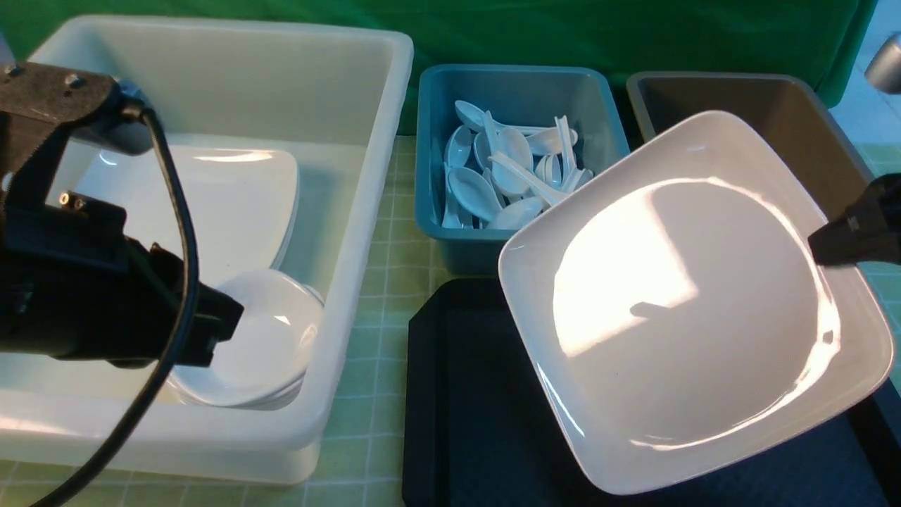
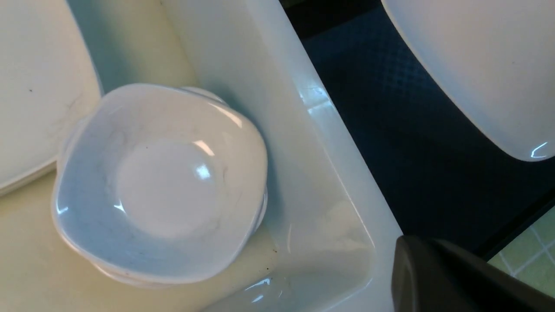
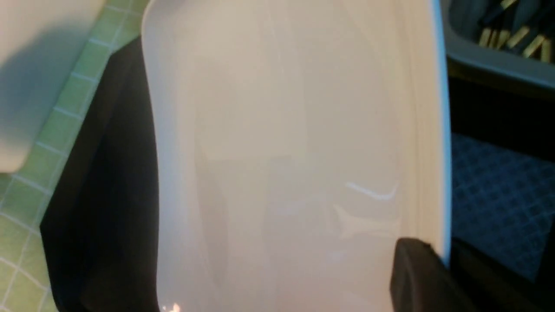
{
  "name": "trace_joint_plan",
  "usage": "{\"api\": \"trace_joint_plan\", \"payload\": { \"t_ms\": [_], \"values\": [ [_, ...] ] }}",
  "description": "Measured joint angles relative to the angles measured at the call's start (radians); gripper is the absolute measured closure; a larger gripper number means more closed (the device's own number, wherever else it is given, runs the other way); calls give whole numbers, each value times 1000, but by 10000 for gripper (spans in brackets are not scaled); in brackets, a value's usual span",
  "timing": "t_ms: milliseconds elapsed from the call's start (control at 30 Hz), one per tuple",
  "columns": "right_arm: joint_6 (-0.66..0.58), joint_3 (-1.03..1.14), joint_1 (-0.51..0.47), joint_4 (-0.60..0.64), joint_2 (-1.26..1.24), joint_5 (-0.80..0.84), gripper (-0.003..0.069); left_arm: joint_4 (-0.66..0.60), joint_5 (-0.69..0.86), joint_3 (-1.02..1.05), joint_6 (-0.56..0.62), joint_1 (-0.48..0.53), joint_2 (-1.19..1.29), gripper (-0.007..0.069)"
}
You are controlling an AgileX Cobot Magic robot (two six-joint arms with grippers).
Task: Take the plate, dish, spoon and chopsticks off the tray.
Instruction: Use the right arm to put the plate into the large storage box on the left
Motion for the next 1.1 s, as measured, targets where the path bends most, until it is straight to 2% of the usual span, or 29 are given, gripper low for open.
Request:
{"api": "trace_joint_plan", "payload": {
  "t_ms": [167,233,300,400,467,533,667,767,800,933,1100],
  "values": [
    [21,-110,0,0,0,26,636,31,-16,0,-50,0,0,641],
    [27,-151,0,11,0,26,636,80,-29,-4,-96,0,0,641],
    [33,-251,0,61,13,24,636,210,-54,-19,-205,11,0,641],
    [33,-317,0,113,38,24,636,267,-60,-29,-244,35,0,641],
    [34,-383,7,173,76,20,636,311,-66,-35,-271,86,0,641],
    [49,-490,51,233,163,-3,636,335,-69,-35,-284,204,0,641],
    [101,-661,159,247,322,-52,636,319,-76,-36,-292,391,0,641],
    [149,-822,256,247,469,-96,635,250,-91,-36,-292,528,0,641],
    [149,-833,263,247,478,-100,635,244,-91,-36,-284,528,0,641],
    [243,-1071,402,252,698,-200,635,128,-97,-36,-231,600,0,641],
    [363,-1244,520,256,907,-338,635,101,-96,-36,-224,603,0,641]
  ]
}}
